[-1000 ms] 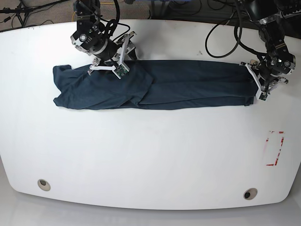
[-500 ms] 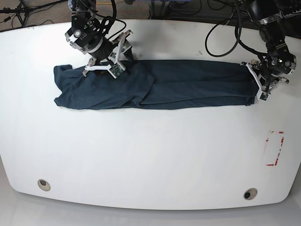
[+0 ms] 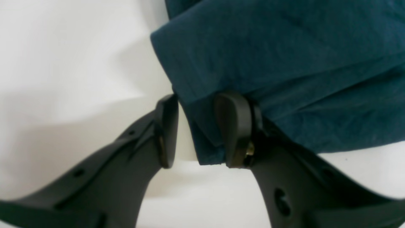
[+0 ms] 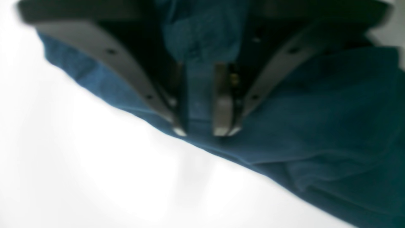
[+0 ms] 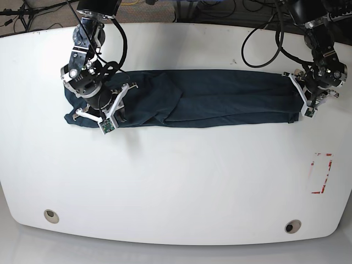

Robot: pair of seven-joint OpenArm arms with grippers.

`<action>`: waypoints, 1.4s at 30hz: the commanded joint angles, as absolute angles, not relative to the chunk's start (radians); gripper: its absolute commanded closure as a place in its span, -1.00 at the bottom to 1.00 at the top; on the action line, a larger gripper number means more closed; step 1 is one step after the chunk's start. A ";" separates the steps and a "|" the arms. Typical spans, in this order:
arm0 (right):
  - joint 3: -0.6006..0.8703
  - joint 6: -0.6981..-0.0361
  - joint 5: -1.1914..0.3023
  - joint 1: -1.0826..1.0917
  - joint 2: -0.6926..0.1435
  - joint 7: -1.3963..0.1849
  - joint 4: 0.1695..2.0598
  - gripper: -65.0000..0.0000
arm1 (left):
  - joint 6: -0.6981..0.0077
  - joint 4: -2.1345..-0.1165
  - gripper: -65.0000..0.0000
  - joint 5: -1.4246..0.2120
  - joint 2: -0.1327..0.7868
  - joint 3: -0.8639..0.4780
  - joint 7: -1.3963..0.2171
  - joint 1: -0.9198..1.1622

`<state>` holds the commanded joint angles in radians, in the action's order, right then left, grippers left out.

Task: Fold the T-shirt properly
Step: 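Lift the right gripper and reposition it at the strip end, then regrasp the strip end with the left gripper, holding the right end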

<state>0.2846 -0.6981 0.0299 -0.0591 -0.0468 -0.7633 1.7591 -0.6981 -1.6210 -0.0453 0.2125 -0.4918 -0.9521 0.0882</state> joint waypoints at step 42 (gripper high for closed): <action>0.280 -0.698 0.030 -0.065 -0.048 -0.651 1.561 0.90 | -0.698 -1.216 -0.38 -0.811 0.409 -0.677 -1.144 -0.038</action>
